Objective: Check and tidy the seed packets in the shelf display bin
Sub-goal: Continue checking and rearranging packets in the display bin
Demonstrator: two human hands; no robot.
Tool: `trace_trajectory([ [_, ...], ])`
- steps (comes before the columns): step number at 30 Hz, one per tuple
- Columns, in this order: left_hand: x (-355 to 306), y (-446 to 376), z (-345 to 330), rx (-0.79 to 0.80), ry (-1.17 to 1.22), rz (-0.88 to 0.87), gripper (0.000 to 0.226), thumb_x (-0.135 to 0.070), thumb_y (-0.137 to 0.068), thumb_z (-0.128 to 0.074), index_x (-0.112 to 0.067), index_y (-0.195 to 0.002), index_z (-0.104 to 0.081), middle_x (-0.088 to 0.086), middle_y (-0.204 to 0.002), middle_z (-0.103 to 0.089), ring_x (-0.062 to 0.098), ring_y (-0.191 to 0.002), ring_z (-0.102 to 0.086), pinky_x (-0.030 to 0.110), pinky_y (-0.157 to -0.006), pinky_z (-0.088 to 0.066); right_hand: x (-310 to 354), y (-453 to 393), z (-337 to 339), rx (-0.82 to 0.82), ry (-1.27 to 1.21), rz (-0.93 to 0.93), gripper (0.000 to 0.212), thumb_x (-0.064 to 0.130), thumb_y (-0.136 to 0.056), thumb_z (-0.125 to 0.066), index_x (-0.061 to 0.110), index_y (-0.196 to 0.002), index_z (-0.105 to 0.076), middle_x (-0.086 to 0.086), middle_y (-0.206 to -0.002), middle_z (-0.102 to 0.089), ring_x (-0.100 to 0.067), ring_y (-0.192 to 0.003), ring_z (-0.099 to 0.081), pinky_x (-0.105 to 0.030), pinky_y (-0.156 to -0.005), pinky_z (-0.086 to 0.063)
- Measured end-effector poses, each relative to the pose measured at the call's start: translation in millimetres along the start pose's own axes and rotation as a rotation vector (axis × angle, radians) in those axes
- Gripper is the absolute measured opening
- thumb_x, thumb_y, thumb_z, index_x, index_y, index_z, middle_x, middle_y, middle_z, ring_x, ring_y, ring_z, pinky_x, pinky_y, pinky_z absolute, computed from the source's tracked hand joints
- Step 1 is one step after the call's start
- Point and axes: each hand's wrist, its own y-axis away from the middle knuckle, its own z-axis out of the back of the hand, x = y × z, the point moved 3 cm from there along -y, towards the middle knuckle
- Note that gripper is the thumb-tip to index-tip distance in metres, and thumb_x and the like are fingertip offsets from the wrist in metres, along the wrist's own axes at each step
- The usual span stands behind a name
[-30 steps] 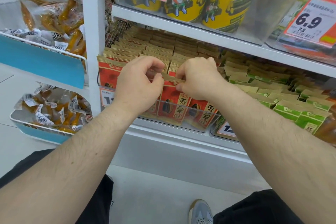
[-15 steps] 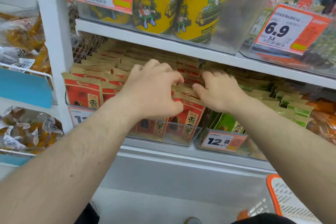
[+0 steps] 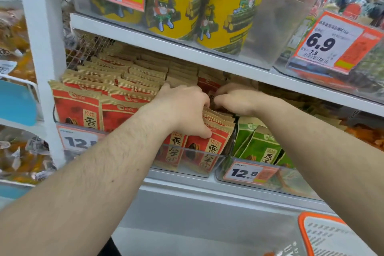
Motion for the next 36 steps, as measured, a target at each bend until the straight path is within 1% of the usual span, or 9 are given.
trace_trajectory([
  [5, 5, 4, -4, -0.034, 0.043, -0.009, 0.073, -0.066, -0.074, -0.062, -0.036, -0.138, -0.046, -0.011, -0.144, -0.043, 0.018, -0.136, -0.035, 0.055, -0.118, -0.013, 2, -20, -1, -0.008, -0.038, -0.022, 0.024, 0.038, -0.082, -0.045, 0.024, -0.091, -0.061, 0.006, -0.111, -0.050, -0.014, -0.104, -0.042, -0.039, -0.101, -0.025],
  [8, 7, 6, -5, -0.056, 0.061, -0.025, 0.070, -0.064, -0.076, -0.061, -0.036, -0.138, -0.046, -0.012, -0.144, -0.043, 0.017, -0.136, -0.036, 0.055, -0.118, -0.013, 1, -23, -8, -0.093, -0.014, -0.015, 0.026, 0.040, -0.091, -0.040, 0.021, -0.105, -0.052, 0.003, -0.099, -0.054, -0.020, -0.101, -0.046, -0.042, -0.096, -0.031],
  [11, 9, 6, -5, -0.075, 0.077, -0.028, 0.070, -0.064, -0.075, -0.062, -0.037, -0.137, -0.046, -0.011, -0.141, -0.046, 0.018, -0.134, -0.038, 0.055, -0.118, -0.014, 4, -24, -12, -0.142, 0.122, -0.063, 0.042, 0.048, -0.097, -0.032, 0.026, -0.131, -0.046, -0.004, -0.131, -0.052, -0.026, -0.128, -0.039, -0.044, -0.110, -0.021],
  [15, 8, 5, -5, -0.077, 0.097, -0.028, 0.069, -0.064, -0.075, -0.064, -0.037, -0.137, -0.048, -0.011, -0.140, -0.046, 0.018, -0.134, -0.038, 0.056, -0.118, -0.013, 11, -21, -7, -0.091, 0.234, -0.050, 0.038, 0.044, -0.097, -0.037, 0.032, -0.124, -0.062, -0.004, -0.134, -0.044, -0.022, -0.115, -0.036, -0.034, -0.089, -0.028],
  [19, 9, 7, -3, -0.102, 0.109, -0.027, 0.068, -0.064, -0.074, -0.065, -0.037, -0.135, -0.049, -0.010, -0.141, -0.046, 0.018, -0.135, -0.037, 0.054, -0.118, -0.015, 7, -32, -12, -0.027, 0.201, -0.056, 0.038, 0.048, -0.093, -0.034, 0.029, -0.114, -0.058, -0.004, -0.135, -0.051, -0.024, -0.139, -0.031, -0.045, -0.111, -0.012],
  [21, 10, 8, -3, -0.120, 0.115, -0.030, 0.068, -0.064, -0.074, -0.065, -0.038, -0.134, -0.050, -0.009, -0.141, -0.046, 0.018, -0.134, -0.038, 0.054, -0.118, -0.017, 5, -33, -12, -0.059, 0.089, -0.066, 0.036, 0.047, -0.094, -0.035, 0.024, -0.118, -0.050, -0.004, -0.123, -0.056, -0.027, -0.134, -0.038, -0.043, -0.109, -0.019],
  [24, 11, 10, -2, -0.133, 0.119, -0.037, 0.067, -0.063, -0.074, -0.066, -0.037, -0.133, -0.051, -0.009, -0.139, -0.047, 0.018, -0.133, -0.039, 0.055, -0.118, -0.017, 4, -36, -5, -0.166, 0.016, -0.109, 0.043, 0.044, -0.102, -0.031, 0.021, -0.137, -0.041, -0.010, -0.144, -0.045, -0.029, -0.132, -0.039, -0.039, -0.100, -0.032],
  [31, 11, 10, -4, -0.165, 0.114, -0.033, 0.066, -0.063, -0.076, -0.065, -0.035, -0.134, -0.051, -0.009, -0.136, -0.050, 0.019, -0.131, -0.042, 0.054, -0.117, -0.018, 16, -59, -7, -0.101, 0.230, -0.052, 0.025, 0.037, -0.092, -0.046, 0.021, -0.092, -0.066, -0.003, -0.102, -0.065, -0.016, -0.080, -0.056, -0.027, -0.058, -0.035],
  [36, 10, 11, -3, -0.160, 0.094, -0.031, 0.067, -0.063, -0.077, -0.064, -0.035, -0.136, -0.049, -0.008, -0.138, -0.049, 0.019, -0.133, -0.041, 0.053, -0.118, -0.018, 12, -61, 0, -0.054, 0.092, -0.132, 0.024, 0.047, -0.081, -0.054, 0.027, -0.091, -0.062, -0.001, -0.096, -0.060, -0.011, -0.078, -0.053, -0.028, -0.058, -0.035],
])
